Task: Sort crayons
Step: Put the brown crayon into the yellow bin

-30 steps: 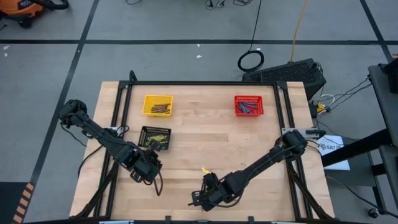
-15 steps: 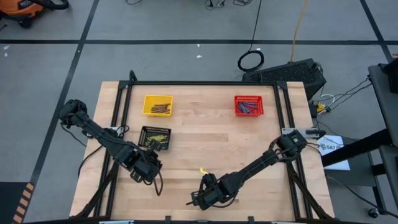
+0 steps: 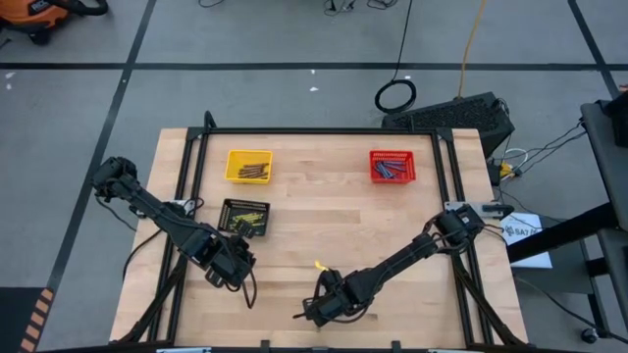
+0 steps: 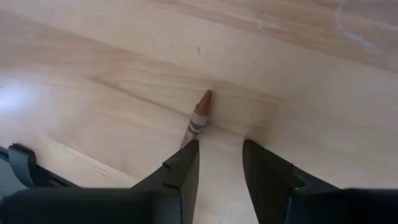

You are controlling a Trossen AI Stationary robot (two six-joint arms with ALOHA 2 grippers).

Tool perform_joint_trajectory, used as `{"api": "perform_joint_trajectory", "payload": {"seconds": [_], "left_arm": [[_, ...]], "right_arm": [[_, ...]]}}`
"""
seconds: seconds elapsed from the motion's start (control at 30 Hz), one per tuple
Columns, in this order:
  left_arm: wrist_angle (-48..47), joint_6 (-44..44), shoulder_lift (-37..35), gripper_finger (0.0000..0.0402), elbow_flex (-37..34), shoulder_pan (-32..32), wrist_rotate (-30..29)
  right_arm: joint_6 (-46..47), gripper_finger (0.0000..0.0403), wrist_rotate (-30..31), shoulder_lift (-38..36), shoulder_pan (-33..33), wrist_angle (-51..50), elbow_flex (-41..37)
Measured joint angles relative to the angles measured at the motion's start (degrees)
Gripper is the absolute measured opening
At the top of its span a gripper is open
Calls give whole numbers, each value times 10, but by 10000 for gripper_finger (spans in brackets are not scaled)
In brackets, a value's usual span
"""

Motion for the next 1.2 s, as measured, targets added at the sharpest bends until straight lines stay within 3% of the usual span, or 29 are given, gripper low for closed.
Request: {"api": "perform_joint_trajectory", "payload": {"seconds": [0.97, 1.2], "left_arm": [[0, -11, 0, 77, 0, 0, 0], [0, -14, 0, 77, 0, 0, 0]], "right_arm": [[-20, 112, 14, 9, -13, 47, 1], [-20, 111, -35, 34, -16, 37, 2]]}}
